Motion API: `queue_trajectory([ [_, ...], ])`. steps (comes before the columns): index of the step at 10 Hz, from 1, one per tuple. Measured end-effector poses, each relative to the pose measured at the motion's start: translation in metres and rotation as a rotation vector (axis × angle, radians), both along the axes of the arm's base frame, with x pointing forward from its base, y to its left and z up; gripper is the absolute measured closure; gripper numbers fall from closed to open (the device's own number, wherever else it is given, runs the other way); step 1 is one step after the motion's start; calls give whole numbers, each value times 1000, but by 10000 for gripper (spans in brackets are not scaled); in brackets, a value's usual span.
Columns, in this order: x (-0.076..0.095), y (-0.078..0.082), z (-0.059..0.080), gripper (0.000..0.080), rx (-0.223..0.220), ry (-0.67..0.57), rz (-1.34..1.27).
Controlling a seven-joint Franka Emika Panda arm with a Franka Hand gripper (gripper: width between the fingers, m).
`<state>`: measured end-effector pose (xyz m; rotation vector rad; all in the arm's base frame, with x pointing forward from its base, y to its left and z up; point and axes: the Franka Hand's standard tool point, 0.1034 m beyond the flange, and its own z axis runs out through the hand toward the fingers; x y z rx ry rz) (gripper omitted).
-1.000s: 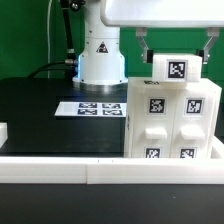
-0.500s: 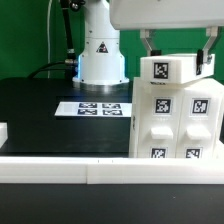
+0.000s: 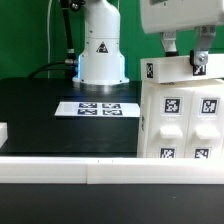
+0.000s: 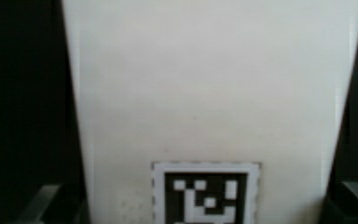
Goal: Assemble cabinet
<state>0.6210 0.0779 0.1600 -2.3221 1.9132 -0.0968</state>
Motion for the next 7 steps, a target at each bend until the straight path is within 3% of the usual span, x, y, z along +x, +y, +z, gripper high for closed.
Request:
queue_trajectory([
  [4, -1, 2, 0, 240, 84, 32, -479],
  [7, 1, 3, 1, 240, 153, 48, -632],
])
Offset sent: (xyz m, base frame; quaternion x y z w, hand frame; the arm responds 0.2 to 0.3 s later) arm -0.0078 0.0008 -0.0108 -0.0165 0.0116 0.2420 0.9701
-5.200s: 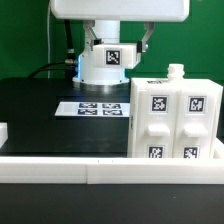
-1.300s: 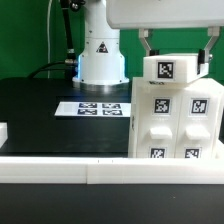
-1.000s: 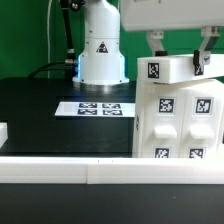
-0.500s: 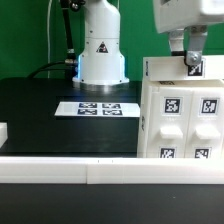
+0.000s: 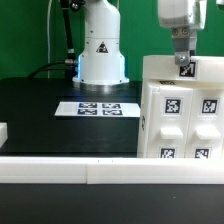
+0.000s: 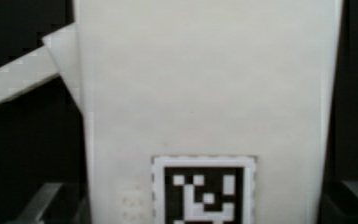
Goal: Assemble cabinet
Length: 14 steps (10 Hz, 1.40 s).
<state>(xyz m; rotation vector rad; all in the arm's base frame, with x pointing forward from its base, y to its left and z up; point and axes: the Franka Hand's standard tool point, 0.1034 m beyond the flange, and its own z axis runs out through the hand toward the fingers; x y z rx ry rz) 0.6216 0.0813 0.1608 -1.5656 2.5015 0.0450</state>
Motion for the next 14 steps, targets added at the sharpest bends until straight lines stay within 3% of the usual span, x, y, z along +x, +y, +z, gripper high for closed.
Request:
queue_trajectory([
  [3, 0, 1, 1, 240, 17, -6, 4],
  [5, 2, 2, 7, 26, 16, -21, 47],
  [8, 7, 4, 33, 2, 36, -69, 90],
  [12, 7, 5, 31, 2, 23, -82, 183],
  [14, 9, 6, 31, 2, -43, -114, 529],
])
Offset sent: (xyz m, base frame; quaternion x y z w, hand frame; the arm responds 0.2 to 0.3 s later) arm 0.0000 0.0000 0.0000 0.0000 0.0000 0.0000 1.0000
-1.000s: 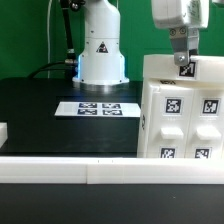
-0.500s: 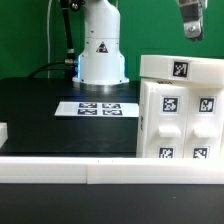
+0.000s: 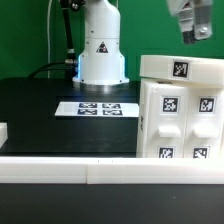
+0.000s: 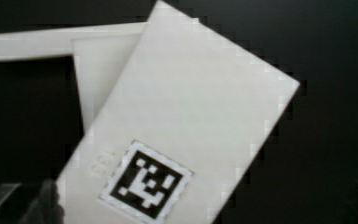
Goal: Assemble cabinet
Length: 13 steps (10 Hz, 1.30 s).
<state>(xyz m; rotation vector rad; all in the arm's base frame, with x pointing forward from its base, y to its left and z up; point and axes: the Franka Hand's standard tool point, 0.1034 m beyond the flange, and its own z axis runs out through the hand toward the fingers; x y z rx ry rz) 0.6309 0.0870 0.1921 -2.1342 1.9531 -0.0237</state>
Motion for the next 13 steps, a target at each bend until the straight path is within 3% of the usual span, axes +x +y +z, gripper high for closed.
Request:
queue_trajectory([
  [3, 0, 6, -1, 2, -78, -25, 431],
  [8, 1, 1, -3, 2, -164, -100, 935],
  [11, -2, 6, -5, 2, -273, -114, 1360],
  [13, -7, 9, -6, 2, -286, -110, 1600],
])
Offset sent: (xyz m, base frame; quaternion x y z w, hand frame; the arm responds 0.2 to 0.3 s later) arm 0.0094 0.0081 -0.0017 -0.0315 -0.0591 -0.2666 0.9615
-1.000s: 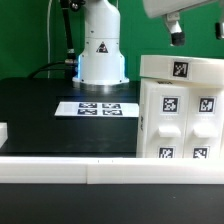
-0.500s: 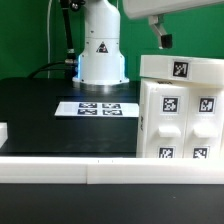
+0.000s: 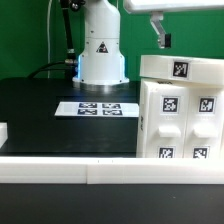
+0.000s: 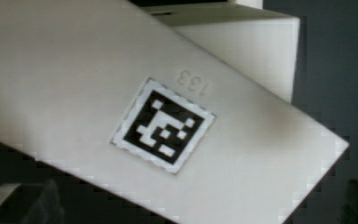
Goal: Assemble cabinet
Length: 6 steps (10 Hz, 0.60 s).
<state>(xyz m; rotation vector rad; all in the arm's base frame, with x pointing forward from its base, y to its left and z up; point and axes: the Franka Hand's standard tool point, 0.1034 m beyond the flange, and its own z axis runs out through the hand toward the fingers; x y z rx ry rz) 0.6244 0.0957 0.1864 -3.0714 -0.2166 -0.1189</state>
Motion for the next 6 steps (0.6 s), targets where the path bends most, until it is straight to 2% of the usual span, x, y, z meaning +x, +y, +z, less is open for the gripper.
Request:
queue_trajectory([
  [6, -8, -5, -12, 2, -46, 1, 540],
])
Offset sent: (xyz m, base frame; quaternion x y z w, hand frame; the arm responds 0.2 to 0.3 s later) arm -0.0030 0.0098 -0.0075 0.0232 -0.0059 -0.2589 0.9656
